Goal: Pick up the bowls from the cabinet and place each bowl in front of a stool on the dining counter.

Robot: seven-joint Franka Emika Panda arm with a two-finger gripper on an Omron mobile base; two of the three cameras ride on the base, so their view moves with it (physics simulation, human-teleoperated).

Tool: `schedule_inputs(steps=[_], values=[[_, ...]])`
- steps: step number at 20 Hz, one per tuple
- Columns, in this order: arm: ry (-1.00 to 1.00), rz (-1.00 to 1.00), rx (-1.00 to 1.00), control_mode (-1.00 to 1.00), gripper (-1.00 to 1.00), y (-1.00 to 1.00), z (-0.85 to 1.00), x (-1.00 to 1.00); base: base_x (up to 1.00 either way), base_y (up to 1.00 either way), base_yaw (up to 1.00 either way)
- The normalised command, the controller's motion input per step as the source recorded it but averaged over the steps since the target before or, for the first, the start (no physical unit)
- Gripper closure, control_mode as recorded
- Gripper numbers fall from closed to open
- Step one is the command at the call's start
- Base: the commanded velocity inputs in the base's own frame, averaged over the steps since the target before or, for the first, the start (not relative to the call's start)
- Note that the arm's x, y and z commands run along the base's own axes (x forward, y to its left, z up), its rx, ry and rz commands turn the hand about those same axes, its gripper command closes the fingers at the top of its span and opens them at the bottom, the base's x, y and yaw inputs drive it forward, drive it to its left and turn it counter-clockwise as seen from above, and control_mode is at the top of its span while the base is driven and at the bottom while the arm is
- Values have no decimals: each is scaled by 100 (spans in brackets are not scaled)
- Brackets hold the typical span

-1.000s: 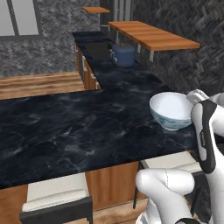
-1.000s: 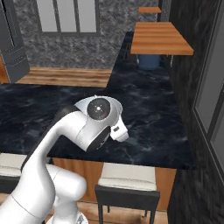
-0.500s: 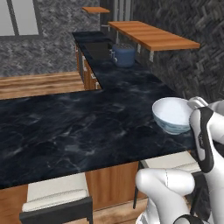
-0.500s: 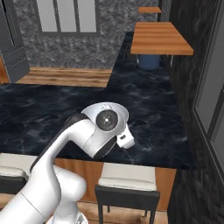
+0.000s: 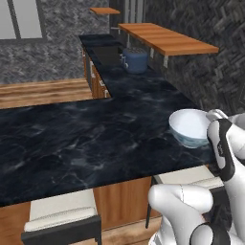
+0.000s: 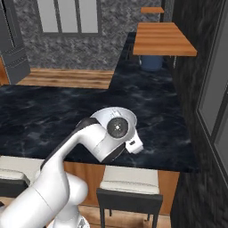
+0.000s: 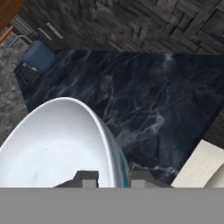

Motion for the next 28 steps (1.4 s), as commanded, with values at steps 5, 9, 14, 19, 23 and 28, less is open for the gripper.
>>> schedule_inputs(steps=[5,9,14,19,23,28], values=[[0,0,0,-100,100,-17,-12,21,0,0,0],[0,0,0,-100,100,-13,-14,22,0,0,0],[0,0,0,-100,100,-4,-22,28,0,0,0],[0,0,0,-100,100,-1,-29,31,0,0,0],[0,0,0,-100,100,-5,-29,24,0,0,0],[0,0,0,-100,100,-10,-26,16,0,0,0]])
